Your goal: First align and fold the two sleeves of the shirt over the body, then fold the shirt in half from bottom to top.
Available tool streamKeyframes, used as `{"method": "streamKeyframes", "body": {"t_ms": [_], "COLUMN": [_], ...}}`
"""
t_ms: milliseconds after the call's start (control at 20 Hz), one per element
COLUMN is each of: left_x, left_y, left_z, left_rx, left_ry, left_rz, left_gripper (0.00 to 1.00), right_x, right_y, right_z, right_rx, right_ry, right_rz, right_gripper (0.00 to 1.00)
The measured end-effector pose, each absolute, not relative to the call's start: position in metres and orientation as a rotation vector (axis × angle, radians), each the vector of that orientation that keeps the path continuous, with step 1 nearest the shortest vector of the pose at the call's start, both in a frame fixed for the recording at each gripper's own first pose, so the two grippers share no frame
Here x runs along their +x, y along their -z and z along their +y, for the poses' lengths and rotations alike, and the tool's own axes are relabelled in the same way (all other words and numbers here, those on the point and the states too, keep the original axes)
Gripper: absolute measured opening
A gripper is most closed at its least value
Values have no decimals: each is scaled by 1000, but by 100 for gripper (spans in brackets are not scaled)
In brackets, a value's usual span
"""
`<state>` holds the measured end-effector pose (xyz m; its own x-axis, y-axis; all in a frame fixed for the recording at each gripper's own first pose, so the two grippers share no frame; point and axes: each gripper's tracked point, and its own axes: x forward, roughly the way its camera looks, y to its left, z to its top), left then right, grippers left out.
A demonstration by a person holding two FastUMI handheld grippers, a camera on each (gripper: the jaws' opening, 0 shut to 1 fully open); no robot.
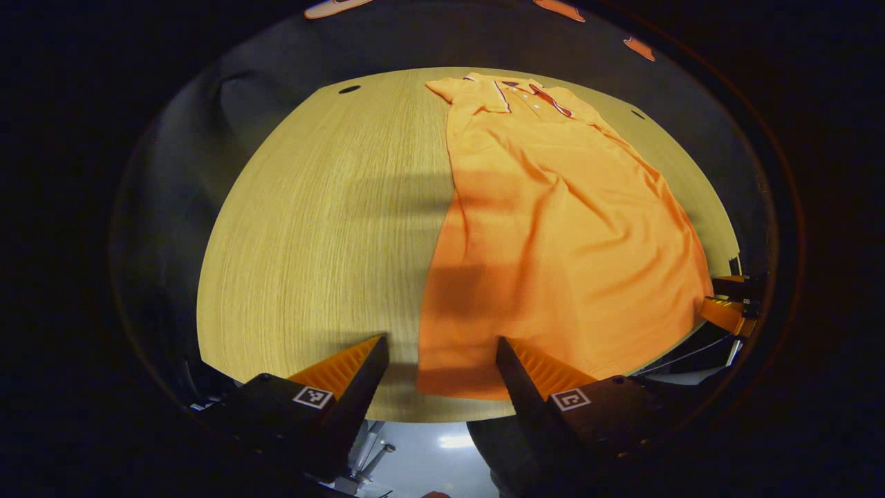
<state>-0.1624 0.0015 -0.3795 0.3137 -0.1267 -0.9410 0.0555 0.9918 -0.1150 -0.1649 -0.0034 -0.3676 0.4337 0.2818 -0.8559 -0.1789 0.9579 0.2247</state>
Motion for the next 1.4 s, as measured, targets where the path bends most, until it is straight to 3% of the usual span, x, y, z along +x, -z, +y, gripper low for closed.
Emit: {"method": "streamKeyframes", "body": {"t_ms": [350, 400, 450, 550, 650, 750, 850, 900, 1200, 1400], "left_x": [-165, -164, -164, -158, -154, -157, -159, -160, -136, -117], "left_y": [377, 378, 378, 372, 377, 376, 376, 372, 334, 312], "left_z": [-10, -10, -11, -15, -18, -25, -25, -28, -26, -29], "left_rx": [-73, -70, -72, -98, -115, -97, -102, -125, -210, -236], "left_ry": [118, 122, 123, 122, 99, 128, 114, 119, 110, 115], "left_rz": [1252, 1264, 1280, 1269, 1278, 1282, 1282, 1291, 1220, 1172], "left_gripper": [96, 85, 84, 83, 21, 16, 1, 1, 2, 2], "right_x": [-158, -156, -156, -154, -154, -152, -155, -158, -142, -117], "right_y": [367, 368, 369, 373, 373, 371, 369, 373, 345, 315], "right_z": [3, 1, -2, -10, -15, -7, -4, 5, 13, 14], "right_rx": [88, 82, 61, 26, 55, 168, 260, 336, 541, 575], "right_ry": [-320, -310, -303, -281, -280, -301, -330, -354, -353, -419], "right_rz": [1104, 1104, 1108, 1113, 1124, 1132, 1171, 1186, 1141, 1046], "right_gripper": [96, 96, 95, 79, 52, 24, 16, 5, 4, 4]}}
